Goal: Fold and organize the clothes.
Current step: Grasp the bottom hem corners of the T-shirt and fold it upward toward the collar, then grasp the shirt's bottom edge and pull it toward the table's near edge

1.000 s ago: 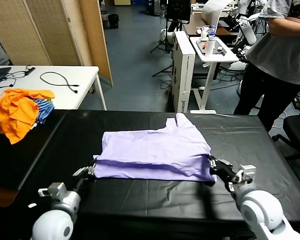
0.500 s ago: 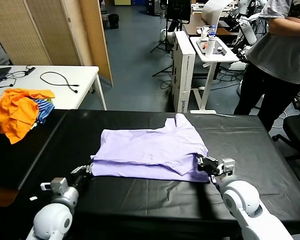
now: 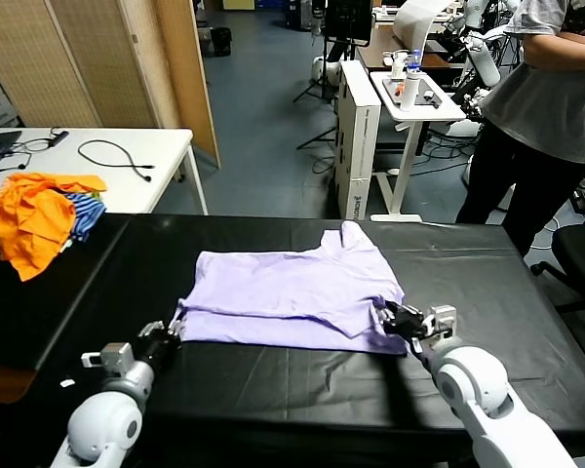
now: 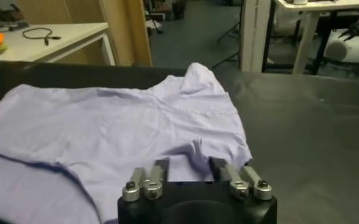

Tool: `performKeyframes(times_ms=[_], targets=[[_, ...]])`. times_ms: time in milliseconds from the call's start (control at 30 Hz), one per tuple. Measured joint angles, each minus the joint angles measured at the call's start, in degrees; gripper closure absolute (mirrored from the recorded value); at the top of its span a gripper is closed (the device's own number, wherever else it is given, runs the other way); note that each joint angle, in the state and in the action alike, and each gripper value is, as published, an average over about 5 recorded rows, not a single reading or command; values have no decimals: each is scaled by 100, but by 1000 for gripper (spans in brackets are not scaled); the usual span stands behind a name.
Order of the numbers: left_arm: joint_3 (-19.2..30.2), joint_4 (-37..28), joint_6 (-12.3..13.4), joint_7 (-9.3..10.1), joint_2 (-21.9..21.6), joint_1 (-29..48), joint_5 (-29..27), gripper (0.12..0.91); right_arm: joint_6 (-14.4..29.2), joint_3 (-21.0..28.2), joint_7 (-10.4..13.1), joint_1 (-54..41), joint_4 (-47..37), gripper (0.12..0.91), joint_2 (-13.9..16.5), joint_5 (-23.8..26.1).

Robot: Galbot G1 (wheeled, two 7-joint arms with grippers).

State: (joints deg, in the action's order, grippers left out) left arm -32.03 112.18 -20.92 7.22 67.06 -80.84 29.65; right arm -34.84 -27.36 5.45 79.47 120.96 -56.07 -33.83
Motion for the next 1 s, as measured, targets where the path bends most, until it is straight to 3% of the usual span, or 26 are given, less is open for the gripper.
performKeyframes(times_ms=[167,367,467,600,700,800,1000], targets=[[-39,134,-3,-4,158,-232,-225,124,41,-80,-6,309,24,136,-7,37],[-65,117,-3,0,295,-402,-320,123,45,-47,-19,349,-9,271,-7,46],[-84,98,-2,-2,311,-445,-323,123,39,-26,-24,364,-9,381,-7,51],[-93,89,-1,-3,315,-460,-312,136,33,-14,-27,405,-9,618,-11,69],[-93,84,0,-11,314,-454,-305,225,31,-12,-23,429,0,778,-12,76],[-92,99,3,-29,313,-452,-304,397,5,-16,15,452,40,867,-8,71],[-89,177,7,-36,316,-505,-328,773,-211,-74,192,604,238,886,-5,21]])
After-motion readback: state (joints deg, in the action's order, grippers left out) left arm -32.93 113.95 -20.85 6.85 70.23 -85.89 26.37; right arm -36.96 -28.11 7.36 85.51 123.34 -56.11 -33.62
